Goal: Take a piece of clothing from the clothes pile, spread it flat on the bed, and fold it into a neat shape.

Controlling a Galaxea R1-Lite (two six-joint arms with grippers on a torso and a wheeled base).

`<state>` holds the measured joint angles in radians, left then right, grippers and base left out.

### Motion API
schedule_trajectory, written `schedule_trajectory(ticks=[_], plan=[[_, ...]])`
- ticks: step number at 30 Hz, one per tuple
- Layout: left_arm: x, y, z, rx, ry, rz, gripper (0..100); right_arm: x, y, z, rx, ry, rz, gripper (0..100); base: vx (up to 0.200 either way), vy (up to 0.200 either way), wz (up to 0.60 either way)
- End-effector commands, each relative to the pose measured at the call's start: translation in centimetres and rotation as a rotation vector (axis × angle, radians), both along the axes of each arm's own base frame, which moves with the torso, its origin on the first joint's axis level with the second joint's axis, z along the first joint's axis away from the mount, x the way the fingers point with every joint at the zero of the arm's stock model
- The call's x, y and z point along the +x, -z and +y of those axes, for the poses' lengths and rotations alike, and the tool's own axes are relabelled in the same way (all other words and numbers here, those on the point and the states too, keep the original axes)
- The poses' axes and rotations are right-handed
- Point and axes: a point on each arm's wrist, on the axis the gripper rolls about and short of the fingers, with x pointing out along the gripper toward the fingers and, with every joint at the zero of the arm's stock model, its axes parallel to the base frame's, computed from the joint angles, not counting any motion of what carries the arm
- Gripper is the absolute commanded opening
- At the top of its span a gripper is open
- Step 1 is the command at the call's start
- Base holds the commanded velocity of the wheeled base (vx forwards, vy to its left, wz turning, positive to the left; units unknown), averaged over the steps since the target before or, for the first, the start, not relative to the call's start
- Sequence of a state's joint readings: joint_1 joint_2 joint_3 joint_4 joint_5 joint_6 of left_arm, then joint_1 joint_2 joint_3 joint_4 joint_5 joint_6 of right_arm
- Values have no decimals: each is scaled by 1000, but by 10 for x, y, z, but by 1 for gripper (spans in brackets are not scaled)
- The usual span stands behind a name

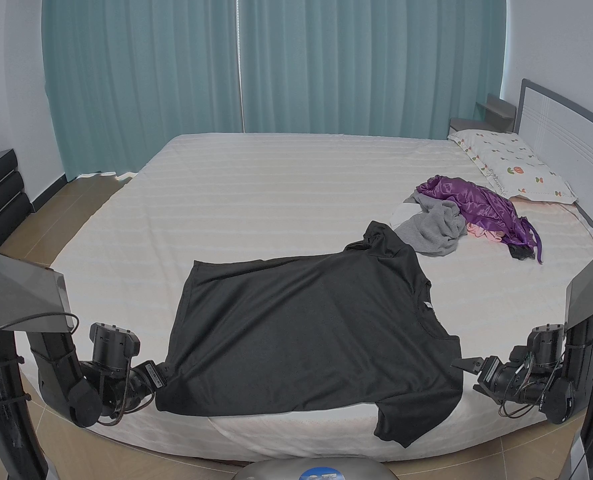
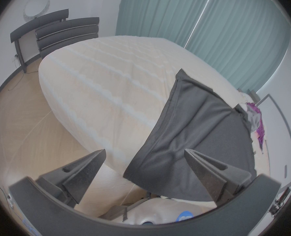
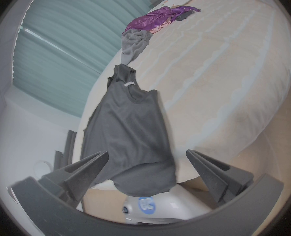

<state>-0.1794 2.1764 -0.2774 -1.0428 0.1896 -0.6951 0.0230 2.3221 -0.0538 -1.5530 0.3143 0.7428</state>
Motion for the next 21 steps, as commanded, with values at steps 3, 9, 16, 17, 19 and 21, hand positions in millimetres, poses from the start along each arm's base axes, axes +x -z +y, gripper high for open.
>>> schedule_trajectory(ticks=[3, 9, 16, 17, 19, 21], plan=[[16, -30, 3, -119, -92, -157, 100, 9, -18, 9, 97, 16, -75, 100, 0, 0, 0], [15, -30, 4, -144, -106, -153, 100, 11, -19, 9, 134, 43, -65, 100, 0, 0, 0], [17, -29, 5, -152, -104, -152, 100, 11, -17, 9, 133, 45, -57, 100, 0, 200, 0], [17, -30, 5, -152, -105, -153, 100, 11, -17, 9, 133, 45, -57, 100, 0, 200, 0], [17, -30, 5, -152, -105, -153, 100, 11, -17, 9, 133, 45, -57, 100, 0, 100, 0], [17, -30, 5, -155, -107, -155, 100, 11, -17, 9, 135, 45, -57, 100, 0, 0, 0]])
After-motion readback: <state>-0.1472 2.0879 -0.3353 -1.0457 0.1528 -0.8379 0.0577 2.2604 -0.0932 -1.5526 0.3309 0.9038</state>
